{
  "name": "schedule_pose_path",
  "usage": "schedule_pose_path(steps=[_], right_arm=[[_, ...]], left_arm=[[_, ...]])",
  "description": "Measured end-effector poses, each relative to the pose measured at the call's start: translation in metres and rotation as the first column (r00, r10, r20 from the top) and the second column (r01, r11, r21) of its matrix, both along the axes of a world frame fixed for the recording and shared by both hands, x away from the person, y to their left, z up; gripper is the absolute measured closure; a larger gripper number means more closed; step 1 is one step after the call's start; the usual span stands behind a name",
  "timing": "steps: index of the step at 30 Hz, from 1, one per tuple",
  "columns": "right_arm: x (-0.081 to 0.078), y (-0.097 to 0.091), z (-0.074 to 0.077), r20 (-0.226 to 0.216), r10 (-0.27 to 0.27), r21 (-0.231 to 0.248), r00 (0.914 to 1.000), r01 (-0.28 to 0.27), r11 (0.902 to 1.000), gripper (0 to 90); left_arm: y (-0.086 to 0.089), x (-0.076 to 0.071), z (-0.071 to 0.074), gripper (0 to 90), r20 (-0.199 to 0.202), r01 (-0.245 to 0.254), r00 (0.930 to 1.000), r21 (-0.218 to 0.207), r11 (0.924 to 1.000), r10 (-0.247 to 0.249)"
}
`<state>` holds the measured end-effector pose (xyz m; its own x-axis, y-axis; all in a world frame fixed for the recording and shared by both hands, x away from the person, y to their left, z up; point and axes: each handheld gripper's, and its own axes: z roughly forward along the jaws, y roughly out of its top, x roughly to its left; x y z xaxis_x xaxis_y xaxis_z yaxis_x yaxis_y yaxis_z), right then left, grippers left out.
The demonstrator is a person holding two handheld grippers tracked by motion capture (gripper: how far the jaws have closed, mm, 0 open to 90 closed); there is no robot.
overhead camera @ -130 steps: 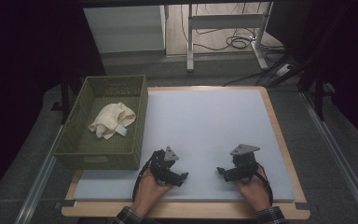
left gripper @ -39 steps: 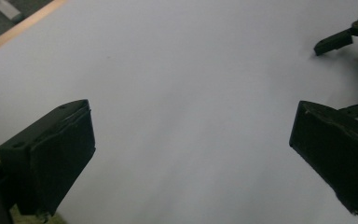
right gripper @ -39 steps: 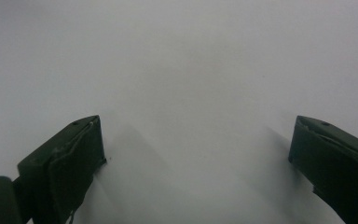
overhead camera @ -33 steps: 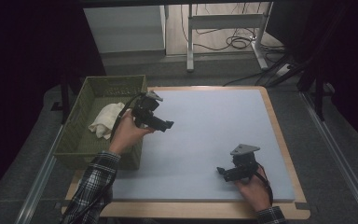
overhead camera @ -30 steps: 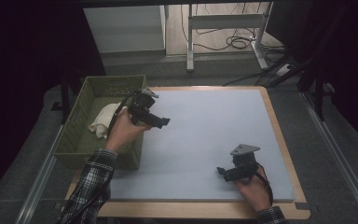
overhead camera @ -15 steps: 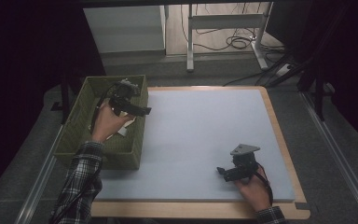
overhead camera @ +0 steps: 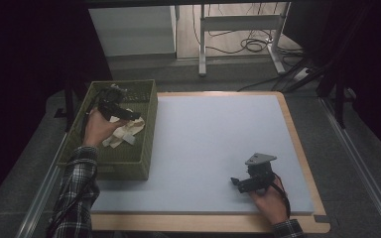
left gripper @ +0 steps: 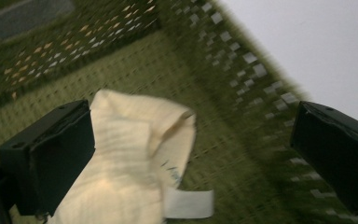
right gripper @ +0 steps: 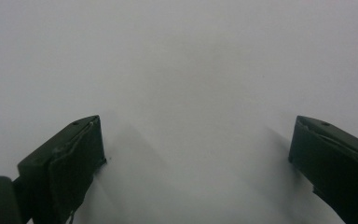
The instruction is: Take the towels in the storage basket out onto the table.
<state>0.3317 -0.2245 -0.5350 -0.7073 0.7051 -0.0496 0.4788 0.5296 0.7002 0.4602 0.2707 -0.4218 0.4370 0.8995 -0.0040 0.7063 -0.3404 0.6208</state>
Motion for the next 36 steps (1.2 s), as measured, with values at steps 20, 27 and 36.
schedule_pose_path(steps=[20,27,36], right_arm=[[0.000,0.000,0.000,0.000,0.000,0.001,1.0000,0.000,1.0000,3.3],[0.000,0.000,0.000,0.000,0.000,0.001,1.0000,0.000,1.0000,3.3],[0.000,0.000,0.000,0.000,0.000,0.001,1.0000,0.000,1.0000,3.3]], left_arm=[[0.030,0.045,-0.059,1.4,-0.233,-0.104,0.9625,0.151,0.9829,0.138],[0.028,0.061,-0.083,4.8,-0.334,-0.119,0.9262,0.181,0.9763,0.175],[0.026,0.060,-0.086,43.5,-0.400,-0.104,0.8981,0.214,0.9713,0.184]])
